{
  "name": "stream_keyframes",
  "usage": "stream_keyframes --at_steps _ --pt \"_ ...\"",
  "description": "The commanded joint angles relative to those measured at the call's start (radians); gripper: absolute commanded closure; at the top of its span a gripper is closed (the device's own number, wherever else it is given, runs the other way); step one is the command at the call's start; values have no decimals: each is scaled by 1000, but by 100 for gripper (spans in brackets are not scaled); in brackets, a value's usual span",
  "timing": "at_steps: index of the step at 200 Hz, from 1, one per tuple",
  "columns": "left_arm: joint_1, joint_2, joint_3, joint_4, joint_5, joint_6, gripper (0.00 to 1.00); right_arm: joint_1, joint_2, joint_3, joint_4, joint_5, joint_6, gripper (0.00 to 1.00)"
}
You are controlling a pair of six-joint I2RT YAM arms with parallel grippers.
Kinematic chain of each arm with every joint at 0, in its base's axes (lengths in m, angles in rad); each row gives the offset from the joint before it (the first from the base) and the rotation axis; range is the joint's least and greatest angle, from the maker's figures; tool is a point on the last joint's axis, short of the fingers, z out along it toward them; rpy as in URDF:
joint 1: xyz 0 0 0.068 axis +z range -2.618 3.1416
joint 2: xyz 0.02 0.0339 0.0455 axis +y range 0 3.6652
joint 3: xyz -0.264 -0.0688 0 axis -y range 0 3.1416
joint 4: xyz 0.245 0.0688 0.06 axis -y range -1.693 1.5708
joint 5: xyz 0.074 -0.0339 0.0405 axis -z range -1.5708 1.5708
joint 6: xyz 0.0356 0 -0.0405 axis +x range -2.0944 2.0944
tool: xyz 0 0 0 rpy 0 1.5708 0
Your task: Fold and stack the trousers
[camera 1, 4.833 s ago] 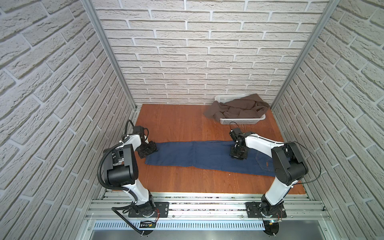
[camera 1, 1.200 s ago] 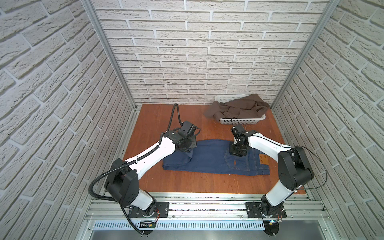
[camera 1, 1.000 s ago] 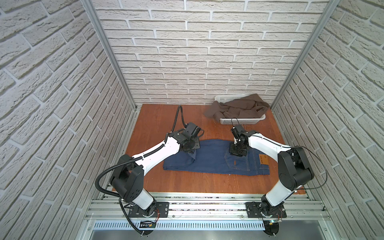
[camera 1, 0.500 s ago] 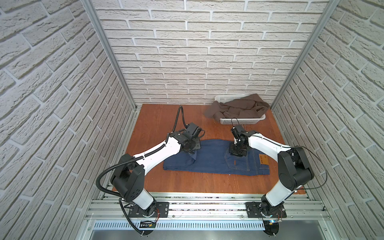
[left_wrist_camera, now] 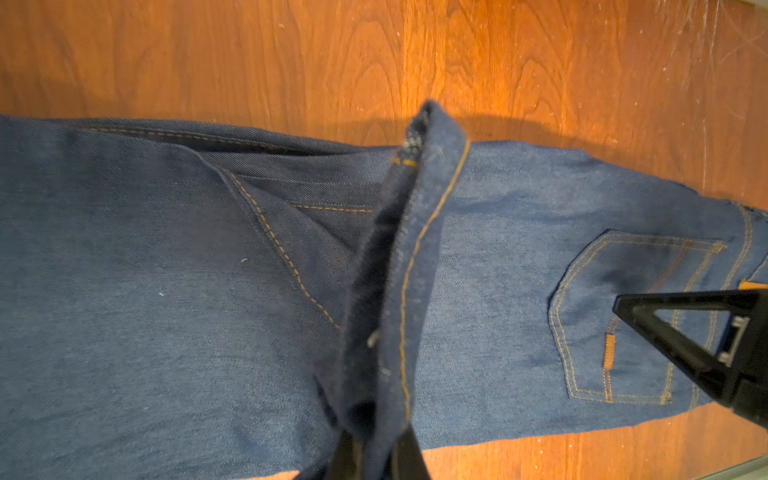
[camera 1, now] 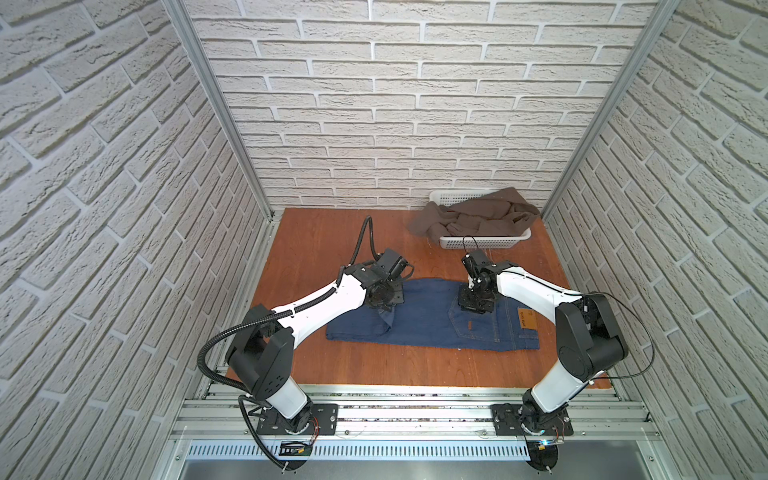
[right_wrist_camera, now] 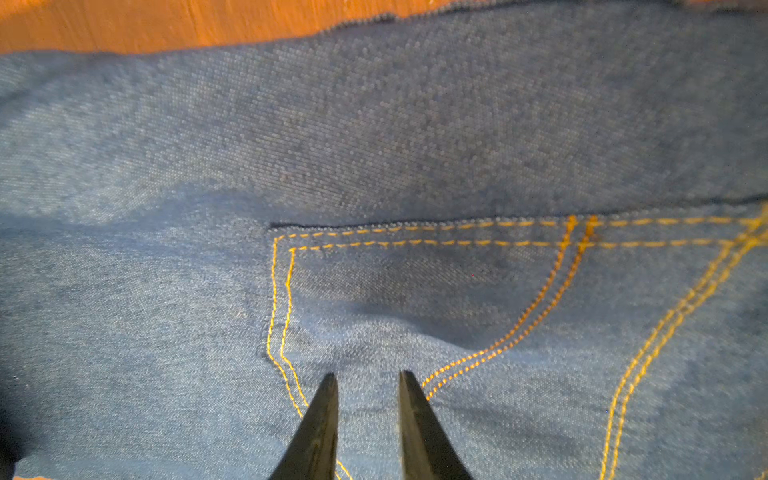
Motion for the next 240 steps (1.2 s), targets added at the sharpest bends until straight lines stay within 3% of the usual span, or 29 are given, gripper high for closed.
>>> stream_keyframes --at_steps 1,21,30,56,97,146,182,187,193,197,240 --pt "-15 33 35 33 36 -1 93 1 -2 13 -4 8 8 73" --pt "-17 47 43 67 62 1 76 1 -18 23 -23 23 2 73" --pt "-17 48 49 76 68 3 59 1 -29 29 -33 30 1 73" --pt "-22 30 82 77 56 27 46 1 -70 61 -78 40 1 72" --pt "-17 -92 86 66 -61 79 37 25 -178 123 -110 31 -4 71" --pt "101 -220 -50 59 -71 85 34 222 -99 213 -51 -14 -19 72" --pt "232 -350 -180 26 -63 104 29 319 25 250 12 -34 15 72" --pt "255 -365 -195 18 -59 112 25 326 41 254 24 -39 20 72" --pt "281 -380 -212 7 -54 125 6 333 60 257 36 -41 27 72" --pt "300 -390 -222 -1 -49 133 2 336 72 260 41 -41 32 72" --pt "521 -439 -309 -22 64 250 2 344 151 280 42 15 69 72"
